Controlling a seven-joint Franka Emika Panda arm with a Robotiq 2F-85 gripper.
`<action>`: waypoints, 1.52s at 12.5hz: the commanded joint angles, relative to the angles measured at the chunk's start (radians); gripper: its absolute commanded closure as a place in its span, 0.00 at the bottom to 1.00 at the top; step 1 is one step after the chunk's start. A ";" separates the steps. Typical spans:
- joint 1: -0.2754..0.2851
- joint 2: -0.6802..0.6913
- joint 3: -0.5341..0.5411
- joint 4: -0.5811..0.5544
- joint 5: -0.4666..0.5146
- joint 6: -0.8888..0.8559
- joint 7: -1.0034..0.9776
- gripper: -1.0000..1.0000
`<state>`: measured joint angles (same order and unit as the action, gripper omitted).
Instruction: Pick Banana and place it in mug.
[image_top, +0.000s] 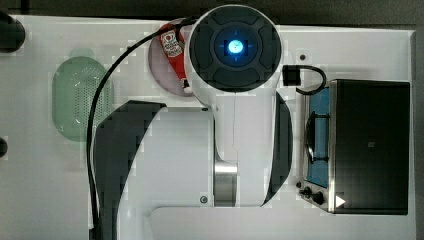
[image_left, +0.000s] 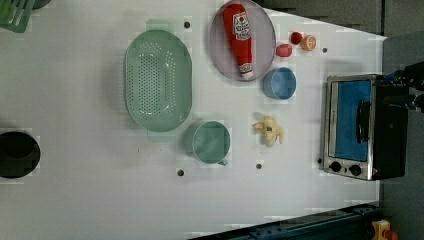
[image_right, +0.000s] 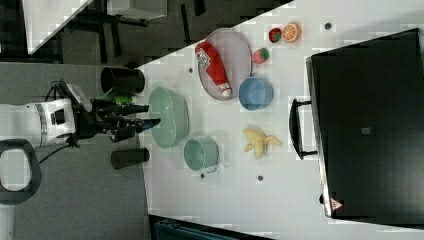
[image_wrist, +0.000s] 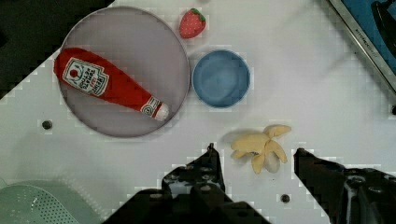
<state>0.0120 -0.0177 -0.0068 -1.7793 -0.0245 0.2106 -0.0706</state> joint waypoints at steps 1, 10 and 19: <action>-0.037 -0.302 -0.028 -0.197 0.005 -0.130 0.041 0.21; -0.035 -0.173 -0.024 -0.487 0.005 0.228 -0.380 0.00; -0.035 0.194 -0.022 -0.662 0.005 0.752 -1.195 0.00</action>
<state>-0.0327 0.1881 -0.0188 -2.4570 -0.0186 0.9009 -1.0938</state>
